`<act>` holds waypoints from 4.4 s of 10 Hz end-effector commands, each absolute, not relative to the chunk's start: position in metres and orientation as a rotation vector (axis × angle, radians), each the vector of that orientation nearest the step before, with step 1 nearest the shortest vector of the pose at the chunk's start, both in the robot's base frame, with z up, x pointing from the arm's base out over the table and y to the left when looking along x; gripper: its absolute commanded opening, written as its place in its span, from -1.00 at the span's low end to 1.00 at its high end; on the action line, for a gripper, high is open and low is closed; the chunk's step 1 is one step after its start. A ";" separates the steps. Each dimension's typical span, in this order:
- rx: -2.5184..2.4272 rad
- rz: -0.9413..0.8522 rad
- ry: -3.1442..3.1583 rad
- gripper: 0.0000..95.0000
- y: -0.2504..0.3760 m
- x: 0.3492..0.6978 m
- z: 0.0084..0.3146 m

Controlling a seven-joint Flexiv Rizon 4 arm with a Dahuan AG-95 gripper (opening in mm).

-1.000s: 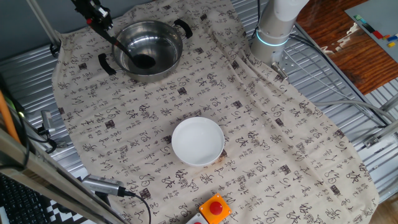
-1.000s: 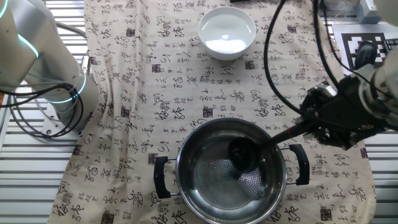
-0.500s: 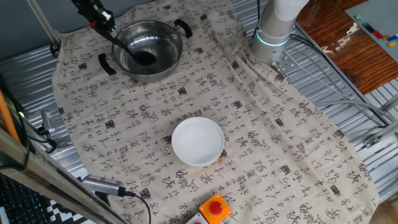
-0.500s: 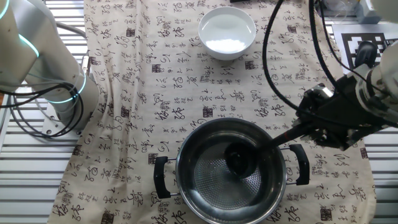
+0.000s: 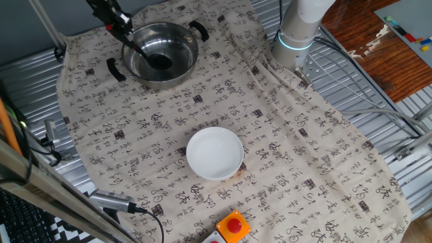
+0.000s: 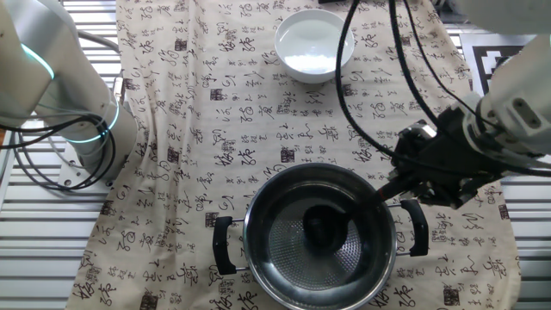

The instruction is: Scoop water with a large spoon from one bowl to another

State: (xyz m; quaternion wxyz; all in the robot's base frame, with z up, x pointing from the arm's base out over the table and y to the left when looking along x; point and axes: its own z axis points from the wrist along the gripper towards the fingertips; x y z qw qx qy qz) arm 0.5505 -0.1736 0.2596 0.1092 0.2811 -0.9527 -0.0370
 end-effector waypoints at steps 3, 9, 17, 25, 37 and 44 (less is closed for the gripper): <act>0.849 -0.067 -2.809 -1.00 -0.174 0.549 0.259; 0.847 -0.105 -2.794 -1.00 -0.174 0.544 0.257; 0.849 -0.057 -2.744 -1.00 -0.175 0.508 0.243; 0.860 -0.049 -2.787 -1.00 -0.171 0.505 0.239; 0.894 -0.072 -2.804 -0.20 -0.170 0.506 0.239; 0.779 -0.053 -2.878 -1.00 -0.128 0.530 0.252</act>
